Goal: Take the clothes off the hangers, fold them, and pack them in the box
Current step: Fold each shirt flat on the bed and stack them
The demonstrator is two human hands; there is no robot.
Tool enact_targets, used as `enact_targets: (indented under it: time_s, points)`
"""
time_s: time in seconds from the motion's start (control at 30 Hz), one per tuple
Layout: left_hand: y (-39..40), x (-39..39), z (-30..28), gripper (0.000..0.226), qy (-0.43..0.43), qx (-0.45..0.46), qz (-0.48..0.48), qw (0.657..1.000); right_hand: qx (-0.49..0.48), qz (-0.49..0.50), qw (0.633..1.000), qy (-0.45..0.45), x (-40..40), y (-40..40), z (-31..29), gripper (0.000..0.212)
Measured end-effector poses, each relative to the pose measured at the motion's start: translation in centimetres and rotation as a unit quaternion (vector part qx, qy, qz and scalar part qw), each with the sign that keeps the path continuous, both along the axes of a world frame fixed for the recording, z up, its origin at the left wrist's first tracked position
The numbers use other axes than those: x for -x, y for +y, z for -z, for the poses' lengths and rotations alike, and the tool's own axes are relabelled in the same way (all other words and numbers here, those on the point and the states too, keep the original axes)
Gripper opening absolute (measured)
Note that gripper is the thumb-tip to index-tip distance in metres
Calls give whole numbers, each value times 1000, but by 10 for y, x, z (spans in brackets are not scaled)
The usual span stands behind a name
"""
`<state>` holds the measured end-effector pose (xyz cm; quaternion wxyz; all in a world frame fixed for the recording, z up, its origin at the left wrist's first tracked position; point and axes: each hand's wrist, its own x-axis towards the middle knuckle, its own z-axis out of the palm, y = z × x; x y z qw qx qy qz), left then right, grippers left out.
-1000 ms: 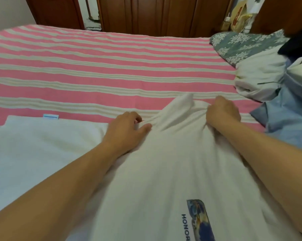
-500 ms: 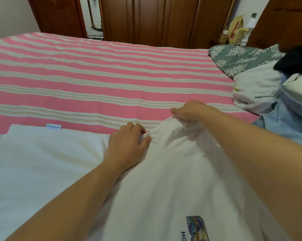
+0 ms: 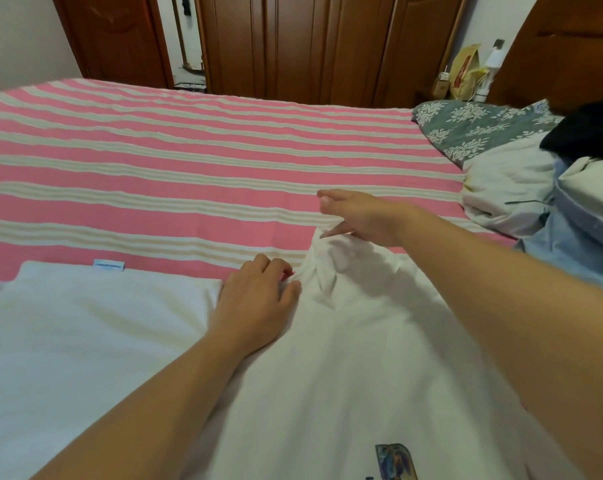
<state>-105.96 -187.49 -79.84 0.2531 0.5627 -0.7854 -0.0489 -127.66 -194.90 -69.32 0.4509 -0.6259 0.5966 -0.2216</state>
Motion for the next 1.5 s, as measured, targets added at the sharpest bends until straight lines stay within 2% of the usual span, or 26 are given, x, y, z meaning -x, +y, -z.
enact_targets:
  time_s: [0.03, 0.13, 0.2, 0.27, 0.33, 0.37, 0.43, 0.53, 0.6, 0.67, 0.73, 0.8, 0.87, 0.93, 1.0, 1.03, 1.13, 1.17, 1.23, 1.27, 1.3, 1.33, 1.4, 1.43, 1.47, 1.5]
  points:
    - [0, 0, -1, 30, -4, -4, 2, 1000, 24, 22, 999, -19, 9, -1, 4, 45]
    - [0, 3, -7, 30, -36, -47, -1, 998, 137, 131, 981, 33, 46, -4, 18, 37]
    - [-6, 10, -19, 32, -60, -125, -3, 990, 83, 116, 989, 26, 69, 3, 31, 50]
    - [-22, 20, -38, 52, -57, -208, 20, 976, 19, 60, 998, 1, 83, 10, 42, 56]
    - [-41, 32, -61, 75, -35, -236, 64, 969, -13, 32, 998, -48, 79, 14, 45, 60]
    - [-49, 41, -71, 78, -38, -233, 87, 968, -10, 27, 998, -52, 76, 15, 45, 60]
    - [-61, 59, -83, 74, -85, -246, 112, 959, 28, 0, 1000, 6, 70, 14, 42, 51]
    - [-73, 75, -84, 60, -141, -324, 100, 930, 73, -71, 983, 155, 67, 5, 39, 35]
    - [-75, 79, -83, 58, -105, -367, 82, 921, 106, -75, 964, 231, 74, -4, 43, 12]
    - [-76, 79, -82, 43, -55, -386, 89, 917, 180, -69, 932, 306, 83, -14, 45, 12]
    - [-78, 75, -83, 23, -41, -371, 105, 922, 236, -59, 911, 333, 89, -16, 35, 7]
    - [-82, 63, -87, 13, -33, -338, 103, 935, 241, -43, 920, 306, 93, -14, 11, 16]
    - [-88, 47, -94, 25, -41, -286, 97, 953, 207, -17, 944, 258, 97, -7, -9, 17]
    - [-93, 30, -101, 36, -92, -211, 89, 969, 192, -8, 949, 250, 99, -3, -21, 17]
    - [-93, 19, -106, 34, -108, -166, 86, 976, 182, 1, 956, 229, 95, -2, -29, 18]
    - [-92, 16, -107, 33, -103, -152, 81, 980, 173, 14, 968, 182, 91, -3, -31, 19]
    - [-87, 18, -103, 33, -60, -161, 52, 984, 127, 45, 989, -56, 73, -4, -35, 19]
    - [-85, 20, -99, 31, -22, -180, 41, 983, 119, 46, 986, -108, 68, -4, -32, 19]
    - [-80, 22, -86, 24, 67, -219, 15, 973, 127, 48, 982, -130, 58, -4, -21, 20]
    - [-76, 22, -78, 22, 111, -238, 1, 965, 145, 50, 983, -103, 55, -5, -15, 19]
    - [-72, 21, -70, 21, 146, -252, -10, 957, 171, 45, 984, -23, 55, -10, -9, 17]
    - [-67, 19, -60, 23, 170, -256, -20, 951, 201, 24, 972, 117, 56, -16, -3, 14]
    - [-60, 18, -46, 29, 190, -240, -31, 951, 250, -15, 882, 400, 57, -24, 10, 9]
    - [-60, 19, -42, 31, 205, -234, -35, 950, 278, -12, 848, 450, 57, -28, 17, 13]
    - [-60, 19, -41, 33, 231, -239, -38, 942, 310, 13, 840, 445, 54, -27, 22, 17]
    - [-60, 20, -42, 32, 271, -258, -37, 927, 328, 61, 858, 392, 51, -24, 25, 22]
